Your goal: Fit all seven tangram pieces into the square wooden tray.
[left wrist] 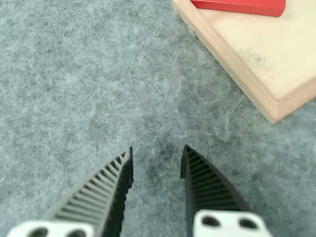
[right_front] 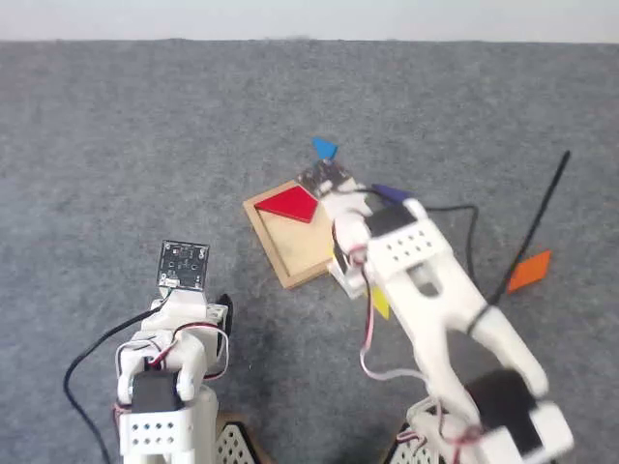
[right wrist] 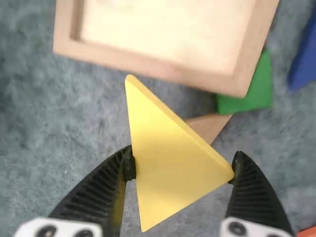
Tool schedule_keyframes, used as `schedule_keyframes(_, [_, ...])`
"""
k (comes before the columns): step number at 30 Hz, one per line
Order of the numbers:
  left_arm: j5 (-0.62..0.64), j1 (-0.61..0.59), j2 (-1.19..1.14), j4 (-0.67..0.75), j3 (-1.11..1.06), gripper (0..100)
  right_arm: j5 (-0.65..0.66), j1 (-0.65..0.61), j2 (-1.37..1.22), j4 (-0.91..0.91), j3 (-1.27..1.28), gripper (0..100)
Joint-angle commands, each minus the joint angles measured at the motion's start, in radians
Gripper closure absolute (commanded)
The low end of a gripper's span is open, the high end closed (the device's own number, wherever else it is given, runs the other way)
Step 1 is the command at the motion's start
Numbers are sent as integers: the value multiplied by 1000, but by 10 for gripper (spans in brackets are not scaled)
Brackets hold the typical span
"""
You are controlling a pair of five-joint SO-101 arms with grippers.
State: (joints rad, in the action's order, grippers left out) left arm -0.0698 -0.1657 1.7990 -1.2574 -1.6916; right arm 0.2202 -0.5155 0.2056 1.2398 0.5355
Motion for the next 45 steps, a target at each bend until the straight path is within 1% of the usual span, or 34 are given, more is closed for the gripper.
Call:
schedule_keyframes(1, [-6, 3, 28, -9, 8, 847, 12, 7, -173, 47, -282, 785])
schedule_keyframes(5, [-6, 3, 28, -9, 8, 847, 5, 1, -392, 48, -497, 785])
schedule_keyframes(9, [-6, 3, 28, -9, 8, 847, -31, -45, -611, 91, -740, 785])
schedule_keyframes(13, [-6, 3, 28, -9, 8, 847, -83, -90, -800, 200, -1048, 785])
schedule_keyframes(18, [-6, 3, 28, -9, 8, 847, -132, -107, -1030, 323, -1395, 785])
schedule_keyframes(21, [-6, 3, 28, -9, 8, 847, -135, -116, -1155, 380, -1571, 785])
schedule_keyframes(26, [-6, 3, 28, -9, 8, 847, -140, -173, -1313, 512, -1835, 785])
schedule_keyframes(28, [-6, 3, 28, -9, 8, 847, -167, -191, -1366, 544, -1919, 785])
schedule_keyframes(33, [-6, 3, 28, -9, 8, 847, -187, -197, -1458, 549, -2010, 783])
schedule_keyframes(36, [-6, 3, 28, -9, 8, 847, -239, -191, -1477, 552, -2008, 738])
schedule_keyframes(39, [-6, 3, 28, -9, 8, 847, -252, -193, -1475, 556, -2008, 685])
schedule_keyframes(42, [-6, 3, 28, -9, 8, 847, -253, -199, -1474, 556, -2013, 661])
schedule_keyframes(45, [-6, 3, 28, -9, 8, 847, -249, -202, -1472, 556, -2016, 659])
